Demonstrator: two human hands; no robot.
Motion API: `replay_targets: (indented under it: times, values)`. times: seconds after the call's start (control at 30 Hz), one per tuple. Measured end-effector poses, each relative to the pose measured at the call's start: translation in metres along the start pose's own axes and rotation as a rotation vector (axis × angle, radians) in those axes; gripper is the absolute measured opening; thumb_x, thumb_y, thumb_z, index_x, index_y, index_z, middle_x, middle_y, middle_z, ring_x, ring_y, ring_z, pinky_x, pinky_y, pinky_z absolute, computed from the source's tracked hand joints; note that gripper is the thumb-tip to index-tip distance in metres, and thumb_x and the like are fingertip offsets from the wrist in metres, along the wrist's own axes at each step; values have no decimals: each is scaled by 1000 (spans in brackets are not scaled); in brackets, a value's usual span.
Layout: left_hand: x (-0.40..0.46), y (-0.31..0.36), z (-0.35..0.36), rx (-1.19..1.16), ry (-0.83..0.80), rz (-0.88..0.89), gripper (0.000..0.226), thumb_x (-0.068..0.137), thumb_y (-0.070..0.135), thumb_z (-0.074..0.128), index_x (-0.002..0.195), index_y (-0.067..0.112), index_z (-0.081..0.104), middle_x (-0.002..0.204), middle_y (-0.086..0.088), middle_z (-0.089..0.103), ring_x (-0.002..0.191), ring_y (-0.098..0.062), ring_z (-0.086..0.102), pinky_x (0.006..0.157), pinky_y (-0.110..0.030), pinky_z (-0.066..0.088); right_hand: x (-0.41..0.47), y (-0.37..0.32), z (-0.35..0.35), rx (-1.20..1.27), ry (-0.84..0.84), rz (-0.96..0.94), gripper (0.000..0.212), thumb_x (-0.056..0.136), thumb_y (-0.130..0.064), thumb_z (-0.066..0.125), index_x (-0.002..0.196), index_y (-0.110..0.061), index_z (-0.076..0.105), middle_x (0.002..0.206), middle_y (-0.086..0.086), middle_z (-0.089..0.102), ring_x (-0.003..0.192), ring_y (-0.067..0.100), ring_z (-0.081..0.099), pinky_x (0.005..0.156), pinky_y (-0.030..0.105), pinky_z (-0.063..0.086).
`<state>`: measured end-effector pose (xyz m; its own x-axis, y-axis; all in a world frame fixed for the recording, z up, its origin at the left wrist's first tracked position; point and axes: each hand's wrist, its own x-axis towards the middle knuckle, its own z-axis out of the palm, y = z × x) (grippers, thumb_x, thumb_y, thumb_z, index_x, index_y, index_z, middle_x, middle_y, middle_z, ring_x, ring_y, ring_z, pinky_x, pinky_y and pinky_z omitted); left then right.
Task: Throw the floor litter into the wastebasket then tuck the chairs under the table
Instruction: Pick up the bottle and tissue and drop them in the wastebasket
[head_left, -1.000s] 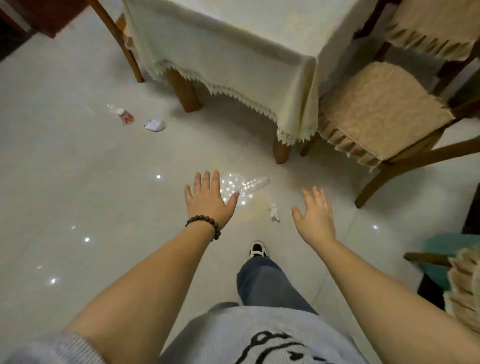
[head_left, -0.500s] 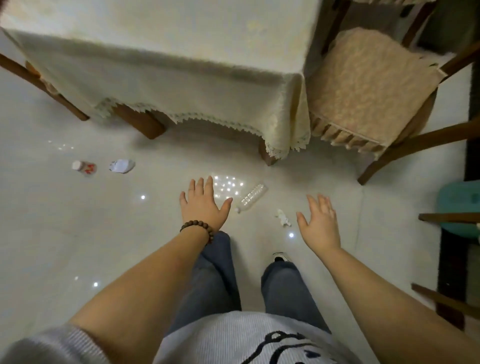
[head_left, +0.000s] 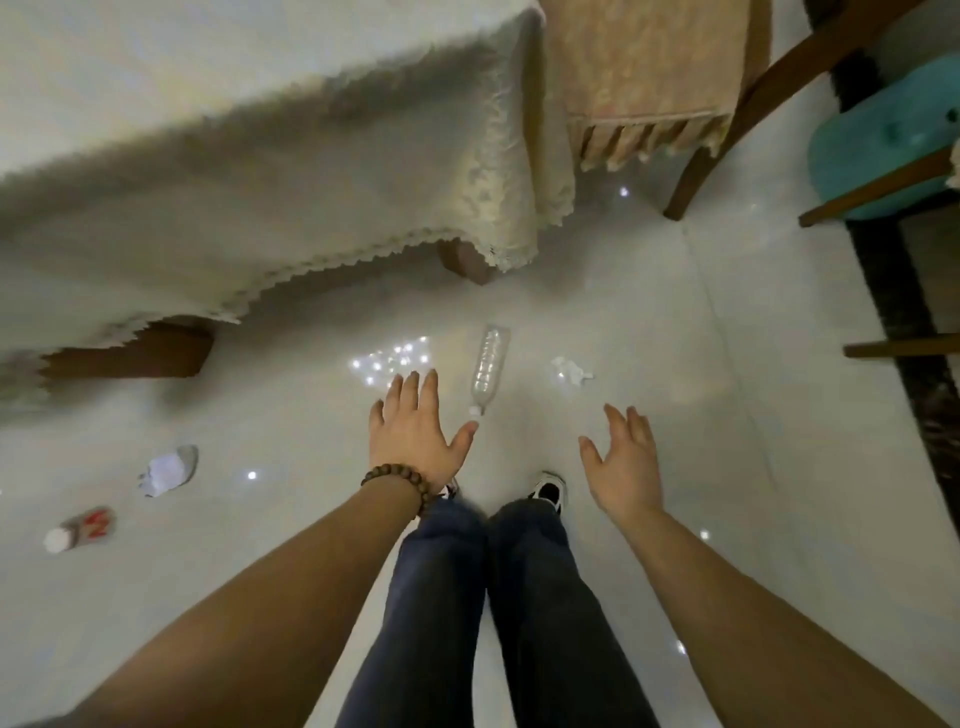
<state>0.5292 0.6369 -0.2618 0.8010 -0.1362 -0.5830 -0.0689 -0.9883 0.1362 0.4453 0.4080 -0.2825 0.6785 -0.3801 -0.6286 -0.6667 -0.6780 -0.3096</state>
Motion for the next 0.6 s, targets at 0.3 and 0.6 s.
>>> replay_targets:
  times: [0.3,0.6]
  values:
    - [124,11,154,-191,-6,-155,92,84,62,52,150,11,13,154,-12,23,142,-28,19,114,-46,23,130,81,116,87,61,104,60,94,-34,51,146,-14,28,156,16,17,145,28,10,118,38,13]
    - [279,20,357,-306,-5,-186,103,80,61,60,151,9,6,156,-14,19,142,-31,19,113,-46,26,286,179,246,-46,105,-39,70,90,-50,50,148,-22,22,158,13,12,146,29,6,118,44,14]
